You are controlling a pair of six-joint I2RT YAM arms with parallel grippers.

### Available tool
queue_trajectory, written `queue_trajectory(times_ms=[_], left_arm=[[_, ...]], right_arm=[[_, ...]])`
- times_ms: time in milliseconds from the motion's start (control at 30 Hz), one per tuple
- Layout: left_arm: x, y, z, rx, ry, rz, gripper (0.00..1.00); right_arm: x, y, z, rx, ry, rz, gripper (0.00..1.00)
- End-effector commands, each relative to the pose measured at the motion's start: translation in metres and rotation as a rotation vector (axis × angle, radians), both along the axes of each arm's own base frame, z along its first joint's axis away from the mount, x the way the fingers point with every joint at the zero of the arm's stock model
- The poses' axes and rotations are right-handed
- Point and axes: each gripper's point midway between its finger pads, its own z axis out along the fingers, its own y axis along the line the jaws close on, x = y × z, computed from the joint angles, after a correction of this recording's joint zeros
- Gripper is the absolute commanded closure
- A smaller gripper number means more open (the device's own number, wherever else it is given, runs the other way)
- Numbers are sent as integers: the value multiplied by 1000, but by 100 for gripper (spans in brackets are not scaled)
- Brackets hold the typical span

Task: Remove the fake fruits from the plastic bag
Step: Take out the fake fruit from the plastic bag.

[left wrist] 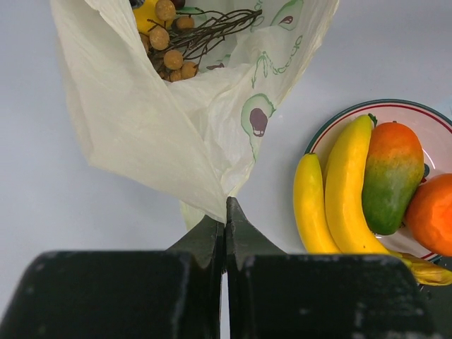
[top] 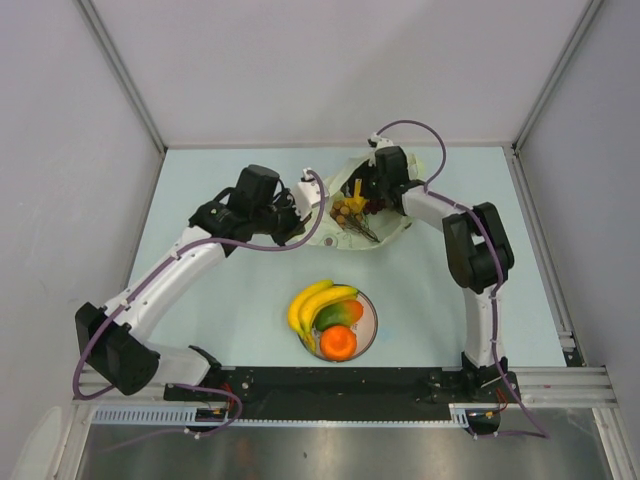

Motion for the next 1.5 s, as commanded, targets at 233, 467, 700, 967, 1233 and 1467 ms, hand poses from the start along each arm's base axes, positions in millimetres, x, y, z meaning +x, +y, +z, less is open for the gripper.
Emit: queue_trajectory(times_ms=[233, 467, 700, 967, 1233, 1467], left_arm=[[-3, -2, 4, -17, -13, -11, 100], [-4, 0, -1, -6, -1, -5, 100], [9, 10, -13, 70, -34, 37, 100], [28, 15, 1, 97, -116, 81, 100], [40, 5, 8, 56, -110, 110, 100], [35, -8, 16, -26, -74, 109, 100]], right_arm=[[20, -6, -20, 54, 96, -168, 0], [36, 1, -27, 53, 36, -129, 23], [29, 4, 13, 141, 14, -42, 54], [-25, 7, 48, 111, 17, 178, 62], [-91, 6, 68, 31, -30, 357, 68], [-145, -1, 106, -64, -147, 465, 71]])
